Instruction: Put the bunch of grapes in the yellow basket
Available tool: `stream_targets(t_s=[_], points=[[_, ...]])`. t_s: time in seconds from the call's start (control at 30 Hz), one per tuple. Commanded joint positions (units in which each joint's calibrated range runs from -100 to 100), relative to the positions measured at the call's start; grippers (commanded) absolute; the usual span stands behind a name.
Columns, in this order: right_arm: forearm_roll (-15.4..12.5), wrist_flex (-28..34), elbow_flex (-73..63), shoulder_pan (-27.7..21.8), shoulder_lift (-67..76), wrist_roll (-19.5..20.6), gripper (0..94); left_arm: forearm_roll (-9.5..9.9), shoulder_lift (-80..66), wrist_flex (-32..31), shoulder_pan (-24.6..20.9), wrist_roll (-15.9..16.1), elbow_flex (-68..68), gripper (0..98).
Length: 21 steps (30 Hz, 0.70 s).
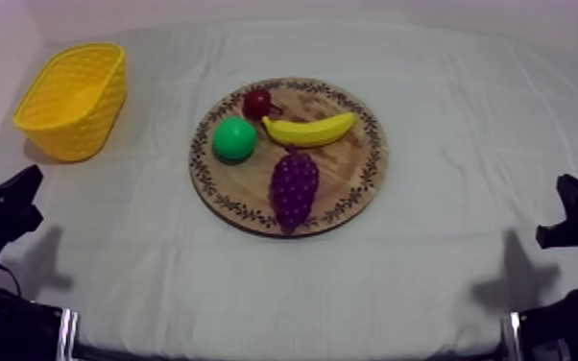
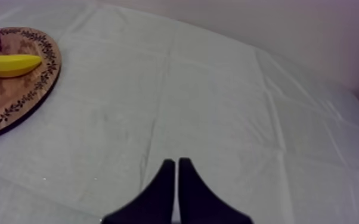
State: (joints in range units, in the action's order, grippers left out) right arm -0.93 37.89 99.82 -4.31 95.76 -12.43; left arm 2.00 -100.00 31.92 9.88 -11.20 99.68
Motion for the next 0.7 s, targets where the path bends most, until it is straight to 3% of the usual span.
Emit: stream_targets(t_s=[0.0,0.1,0.17,0.4,0.53,0.67], points=[[0.0,0.0,0.0,0.0,0.0,0.0,0.3,0.0,0.0,0.0,1.9,-0.1,-0.1,0.1],[0.0,0.0,0.0,0.0,0.0,0.0,0.3,-0.01,0.0,0.0,3.3,-0.3,-0.3,0.1],[0.0,0.0,0.0,0.0,0.0,0.0,0.3,0.14,0.2,0.0,3.6,-2.2,-0.4,0.1],[0.0,0.0,0.0,0.0,0.0,0.0,0.3,2.54,6.2,2.0,5.9,-4.2,-1.6,0.1],[0.0,0.0,0.0,0.0,0.0,0.0,0.3,1.01,12.8,0.7,7.4,-1.5,-4.2,0.0],[0.0,0.0,0.0,0.0,0.0,0.0,0.3,-0.65,21.0,3.4,8.9,0.3,-11.3,0.0]])
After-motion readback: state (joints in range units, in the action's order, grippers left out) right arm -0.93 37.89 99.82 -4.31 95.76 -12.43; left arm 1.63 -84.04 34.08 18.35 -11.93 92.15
